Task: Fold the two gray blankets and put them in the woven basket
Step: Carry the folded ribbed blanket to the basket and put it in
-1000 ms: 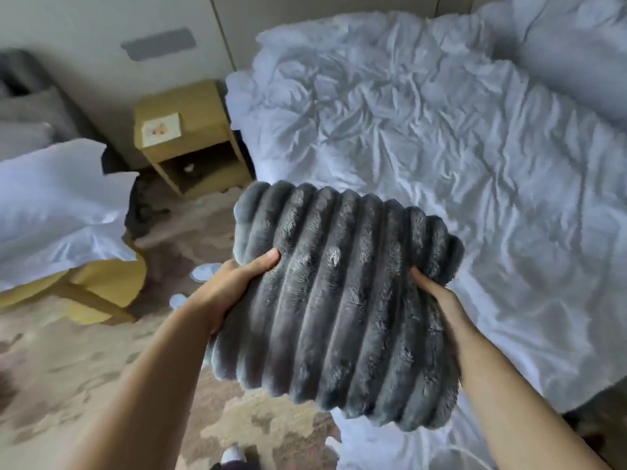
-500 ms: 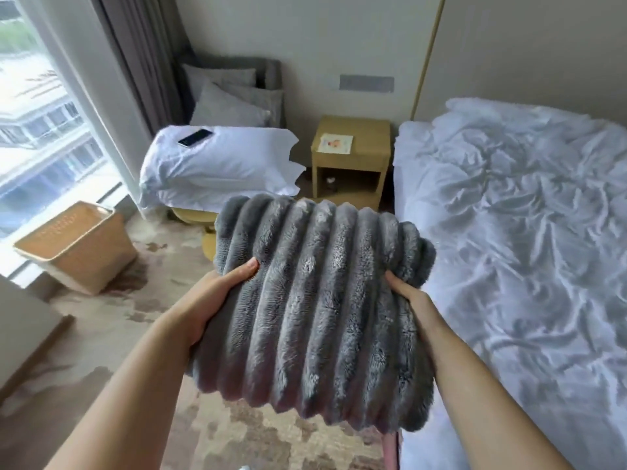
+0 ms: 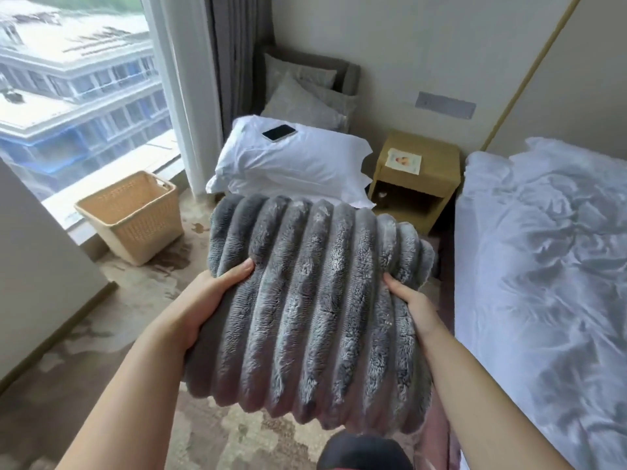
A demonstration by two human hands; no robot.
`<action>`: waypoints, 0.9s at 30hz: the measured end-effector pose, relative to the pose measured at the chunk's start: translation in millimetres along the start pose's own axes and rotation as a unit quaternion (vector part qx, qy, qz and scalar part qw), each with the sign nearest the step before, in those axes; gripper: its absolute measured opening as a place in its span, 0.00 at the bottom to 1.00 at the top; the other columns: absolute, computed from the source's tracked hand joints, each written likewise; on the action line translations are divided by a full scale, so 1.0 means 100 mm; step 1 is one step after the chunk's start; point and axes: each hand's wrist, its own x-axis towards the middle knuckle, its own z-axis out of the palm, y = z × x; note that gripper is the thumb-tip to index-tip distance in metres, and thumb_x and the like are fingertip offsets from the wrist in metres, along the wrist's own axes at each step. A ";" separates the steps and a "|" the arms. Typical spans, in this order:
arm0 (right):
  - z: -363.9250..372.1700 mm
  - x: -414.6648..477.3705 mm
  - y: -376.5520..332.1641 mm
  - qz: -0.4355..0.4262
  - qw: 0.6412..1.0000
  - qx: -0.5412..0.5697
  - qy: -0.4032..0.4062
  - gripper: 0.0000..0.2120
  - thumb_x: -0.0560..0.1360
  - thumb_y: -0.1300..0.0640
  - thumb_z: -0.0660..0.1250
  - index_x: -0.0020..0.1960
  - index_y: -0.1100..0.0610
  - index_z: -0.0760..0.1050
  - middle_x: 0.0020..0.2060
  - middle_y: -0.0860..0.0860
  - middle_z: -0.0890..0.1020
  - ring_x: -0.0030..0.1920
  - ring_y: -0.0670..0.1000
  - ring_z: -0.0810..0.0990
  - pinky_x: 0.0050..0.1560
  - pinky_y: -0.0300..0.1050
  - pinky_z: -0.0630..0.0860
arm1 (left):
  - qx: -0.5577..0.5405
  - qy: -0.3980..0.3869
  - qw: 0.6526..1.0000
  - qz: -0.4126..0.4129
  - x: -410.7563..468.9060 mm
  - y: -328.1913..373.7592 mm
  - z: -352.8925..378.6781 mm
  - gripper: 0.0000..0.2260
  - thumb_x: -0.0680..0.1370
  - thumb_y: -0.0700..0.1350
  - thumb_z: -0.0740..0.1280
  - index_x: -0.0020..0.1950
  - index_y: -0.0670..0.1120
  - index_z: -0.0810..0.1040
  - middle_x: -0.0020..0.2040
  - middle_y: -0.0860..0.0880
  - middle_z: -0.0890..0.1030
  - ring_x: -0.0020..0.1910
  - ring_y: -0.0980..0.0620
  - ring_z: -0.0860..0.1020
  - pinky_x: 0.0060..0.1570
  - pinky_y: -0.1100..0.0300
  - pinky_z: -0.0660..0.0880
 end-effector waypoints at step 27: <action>4.71 5.04 -0.63 0.250 0.905 -0.074 -0.335 0.12 0.68 0.54 0.68 0.49 0.56 0.82 0.40 0.52 0.86 0.37 0.50 0.85 0.33 0.38 0.80 | -0.227 0.375 0.898 -0.041 2.31 1.00 -3.71 0.25 0.61 0.58 0.77 0.55 0.50 0.83 0.52 0.42 0.84 0.50 0.42 0.83 0.50 0.50 0.78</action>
